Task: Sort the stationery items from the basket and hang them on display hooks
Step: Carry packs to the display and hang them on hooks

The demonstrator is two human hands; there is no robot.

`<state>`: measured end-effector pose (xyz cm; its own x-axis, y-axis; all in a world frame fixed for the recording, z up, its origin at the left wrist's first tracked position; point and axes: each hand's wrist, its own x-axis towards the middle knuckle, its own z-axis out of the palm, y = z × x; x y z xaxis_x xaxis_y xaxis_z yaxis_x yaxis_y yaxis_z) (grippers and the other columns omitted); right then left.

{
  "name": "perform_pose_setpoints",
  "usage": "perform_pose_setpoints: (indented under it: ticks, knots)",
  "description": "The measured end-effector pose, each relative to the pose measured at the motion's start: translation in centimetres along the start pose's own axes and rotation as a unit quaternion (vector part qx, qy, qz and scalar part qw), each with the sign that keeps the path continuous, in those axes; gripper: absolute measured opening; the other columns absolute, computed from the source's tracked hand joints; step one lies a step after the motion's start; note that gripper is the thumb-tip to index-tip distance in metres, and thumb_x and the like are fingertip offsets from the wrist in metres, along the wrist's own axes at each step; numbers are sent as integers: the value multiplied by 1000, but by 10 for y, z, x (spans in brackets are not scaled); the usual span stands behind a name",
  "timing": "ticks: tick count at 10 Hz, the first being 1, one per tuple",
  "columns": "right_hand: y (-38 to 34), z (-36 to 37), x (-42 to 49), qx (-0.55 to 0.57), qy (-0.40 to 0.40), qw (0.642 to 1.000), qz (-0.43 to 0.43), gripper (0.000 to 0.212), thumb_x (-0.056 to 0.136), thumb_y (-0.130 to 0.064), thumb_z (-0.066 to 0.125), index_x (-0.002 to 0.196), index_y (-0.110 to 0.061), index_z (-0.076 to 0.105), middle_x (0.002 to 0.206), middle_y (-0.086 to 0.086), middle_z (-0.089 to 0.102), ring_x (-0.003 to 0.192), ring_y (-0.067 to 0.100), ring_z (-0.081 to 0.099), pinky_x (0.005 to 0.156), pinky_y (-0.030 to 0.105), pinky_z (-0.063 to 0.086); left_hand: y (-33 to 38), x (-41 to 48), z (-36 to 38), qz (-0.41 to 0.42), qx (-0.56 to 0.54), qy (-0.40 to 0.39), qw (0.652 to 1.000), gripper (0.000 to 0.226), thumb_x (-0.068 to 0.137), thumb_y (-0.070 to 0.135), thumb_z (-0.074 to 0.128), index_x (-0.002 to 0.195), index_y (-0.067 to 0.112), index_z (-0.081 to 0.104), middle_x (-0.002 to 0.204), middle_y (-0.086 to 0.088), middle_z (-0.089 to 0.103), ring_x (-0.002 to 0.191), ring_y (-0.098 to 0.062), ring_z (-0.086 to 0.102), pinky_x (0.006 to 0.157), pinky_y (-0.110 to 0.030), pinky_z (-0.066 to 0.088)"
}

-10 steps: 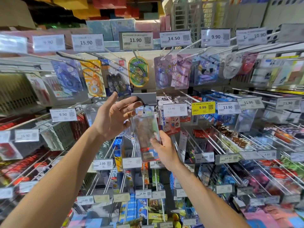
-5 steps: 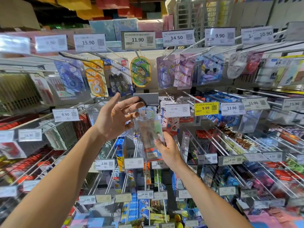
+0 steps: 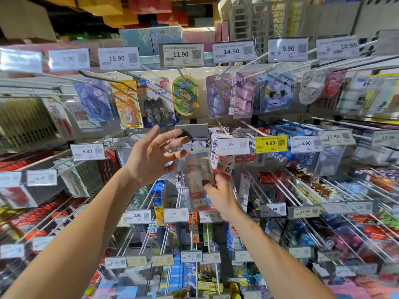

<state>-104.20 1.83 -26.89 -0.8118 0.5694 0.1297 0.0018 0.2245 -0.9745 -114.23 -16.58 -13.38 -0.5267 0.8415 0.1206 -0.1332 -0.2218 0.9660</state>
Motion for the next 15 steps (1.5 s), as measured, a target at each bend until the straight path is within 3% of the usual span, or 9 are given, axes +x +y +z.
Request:
perform_pose_setpoints:
  ticks: [1, 3, 5, 6, 7, 9, 11, 13, 15]
  knots:
    - [-3, 3, 13, -35, 11, 999, 27, 11, 93, -9, 55, 89, -2, 49, 83, 8, 50, 75, 20, 43, 64, 36, 34, 0, 1, -1, -2, 3, -9, 1000, 74, 76, 74, 70, 134, 29, 65, 136, 3, 65, 107, -19, 67, 77, -37, 37]
    - [-15, 13, 49, 55, 16, 995, 84, 17, 96, -8, 64, 112, -1, 66, 112, 19, 72, 100, 30, 69, 92, 49, 58, -4, 0, -5, -7, 18, -16, 1000, 65, 80, 71, 69, 131, 31, 66, 140, 4, 64, 117, -22, 65, 81, -38, 38]
    - [-24, 10, 79, 313, 67, 926, 200, 13, 101, -7, 49, 95, -19, 50, 88, 5, 49, 78, 10, 50, 64, 19, 41, -16, -5, -1, -50, 83, -13, 995, 44, 83, 64, 71, 115, 34, 74, 137, 4, 67, 120, -23, 66, 83, -36, 41]
    - [-15, 9, 73, 107, 51, 980, 159, 23, 96, 3, 49, 94, -19, 51, 98, 4, 52, 85, 15, 56, 59, 13, 47, -31, -6, -5, -88, 140, -1, 986, 45, 92, 54, 69, 127, 27, 69, 139, -3, 66, 121, -24, 67, 84, -38, 41]
    - [3, 7, 65, 46, 39, 989, 135, 23, 100, 0, 54, 123, 1, 56, 116, 11, 58, 106, 24, 58, 84, 16, 52, -50, -3, -8, -137, 217, 34, 966, 41, 94, 42, 68, 128, 18, 66, 132, -4, 70, 118, -24, 70, 83, -37, 44]
    - [26, -17, 32, -110, 40, 992, 44, 27, 95, -1, 66, 119, 7, 58, 111, 12, 65, 103, 25, 63, 84, 19, 47, -92, 12, -8, -92, 389, 96, 912, 38, 92, 19, 79, 119, -4, 66, 110, -13, 70, 105, -26, 65, 82, -26, 55]
    - [37, -52, -28, -174, -9, 985, 12, 24, 96, -26, 68, 118, -19, 59, 105, -9, 67, 100, 9, 65, 88, 26, 53, -110, 8, 10, -48, 536, -22, 842, 69, 75, 46, 61, 129, 3, 65, 122, -13, 71, 112, -29, 68, 98, -44, 54]
    - [52, -67, -119, -181, 84, 979, 52, 32, 95, -5, 68, 125, -1, 57, 115, 16, 64, 111, 31, 64, 86, 15, 53, -159, -4, 35, 0, 621, -100, 778, 45, 88, 20, 72, 130, 7, 64, 125, -11, 67, 119, -29, 63, 103, -43, 49]
    - [77, -91, -244, -228, 187, 946, 131, 27, 89, -4, 71, 114, 5, 65, 115, 19, 67, 108, 33, 66, 99, 44, 51, -207, -31, 110, 25, 632, -267, 728, 50, 95, 23, 67, 143, 15, 54, 135, -13, 62, 122, -31, 60, 94, -28, 45]
